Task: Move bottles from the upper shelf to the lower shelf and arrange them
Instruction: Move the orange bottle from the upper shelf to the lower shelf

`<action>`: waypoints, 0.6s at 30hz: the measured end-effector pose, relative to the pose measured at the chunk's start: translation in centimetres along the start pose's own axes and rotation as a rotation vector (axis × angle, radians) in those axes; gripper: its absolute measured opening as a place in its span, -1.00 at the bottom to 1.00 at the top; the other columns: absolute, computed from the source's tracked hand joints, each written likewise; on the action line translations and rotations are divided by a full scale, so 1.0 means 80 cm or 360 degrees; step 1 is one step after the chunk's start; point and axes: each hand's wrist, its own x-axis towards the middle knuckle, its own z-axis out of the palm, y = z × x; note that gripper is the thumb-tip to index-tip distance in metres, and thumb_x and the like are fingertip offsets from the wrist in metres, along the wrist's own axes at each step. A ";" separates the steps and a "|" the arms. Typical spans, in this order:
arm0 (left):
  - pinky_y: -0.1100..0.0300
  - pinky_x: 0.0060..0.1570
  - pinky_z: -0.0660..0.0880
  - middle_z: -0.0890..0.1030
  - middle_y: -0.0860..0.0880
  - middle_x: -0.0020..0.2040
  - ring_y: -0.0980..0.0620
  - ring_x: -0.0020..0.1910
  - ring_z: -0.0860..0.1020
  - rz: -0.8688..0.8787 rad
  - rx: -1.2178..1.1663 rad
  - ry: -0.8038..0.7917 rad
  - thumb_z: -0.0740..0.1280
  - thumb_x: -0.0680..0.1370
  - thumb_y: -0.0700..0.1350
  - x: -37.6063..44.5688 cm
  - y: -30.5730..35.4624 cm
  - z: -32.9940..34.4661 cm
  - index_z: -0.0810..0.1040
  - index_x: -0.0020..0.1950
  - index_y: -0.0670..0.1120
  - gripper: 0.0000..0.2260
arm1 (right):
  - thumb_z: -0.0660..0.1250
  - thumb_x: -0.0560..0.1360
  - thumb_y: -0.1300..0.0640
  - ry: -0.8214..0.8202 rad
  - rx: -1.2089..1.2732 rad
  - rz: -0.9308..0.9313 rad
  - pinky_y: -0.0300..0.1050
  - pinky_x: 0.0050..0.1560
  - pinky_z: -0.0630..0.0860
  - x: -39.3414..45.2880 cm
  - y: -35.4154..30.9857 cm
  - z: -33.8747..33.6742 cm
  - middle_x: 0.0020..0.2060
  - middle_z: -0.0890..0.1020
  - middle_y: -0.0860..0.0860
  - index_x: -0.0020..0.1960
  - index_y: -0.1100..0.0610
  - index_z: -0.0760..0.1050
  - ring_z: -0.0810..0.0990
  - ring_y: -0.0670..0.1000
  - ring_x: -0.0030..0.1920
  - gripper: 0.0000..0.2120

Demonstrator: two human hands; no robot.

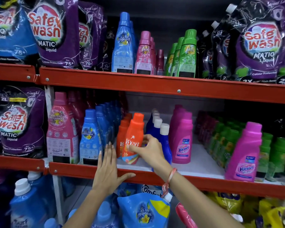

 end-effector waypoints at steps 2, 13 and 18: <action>0.02 0.49 -0.20 0.05 -0.28 0.56 -0.16 0.55 0.07 -0.0017 0.0020 -0.0010 0.01 0.36 0.57 0.000 -0.001 0.000 0.00 0.53 -0.33 0.11 | 0.57 0.25 0.06 0.0009 -0.0095 0.0067 -0.13 0.05 0.58 0.007 0.016 0.014 0.09 0.66 0.05 0.17 0.16 0.49 0.65 -0.02 0.01 -0.45; -0.04 0.47 -0.10 0.13 -0.31 0.54 -0.17 0.53 0.07 -0.0020 0.0084 -0.0016 -0.01 0.36 0.57 0.003 0.002 0.001 0.06 0.51 -0.34 0.10 | 0.56 0.29 0.04 -0.0053 -0.0192 0.0147 -0.05 0.13 0.55 0.027 0.040 0.048 0.16 0.63 0.10 0.21 0.16 0.48 0.63 0.06 0.12 -0.44; -0.04 0.47 -0.10 0.13 -0.31 0.54 -0.16 0.53 0.07 -0.0015 0.0082 -0.0028 0.00 0.37 0.56 0.002 0.002 0.001 0.07 0.51 -0.34 0.10 | 0.54 0.31 0.02 -0.0086 -0.0196 0.0103 -0.03 0.19 0.54 0.025 0.046 0.048 0.19 0.62 0.09 0.26 0.15 0.45 0.61 0.05 0.16 -0.41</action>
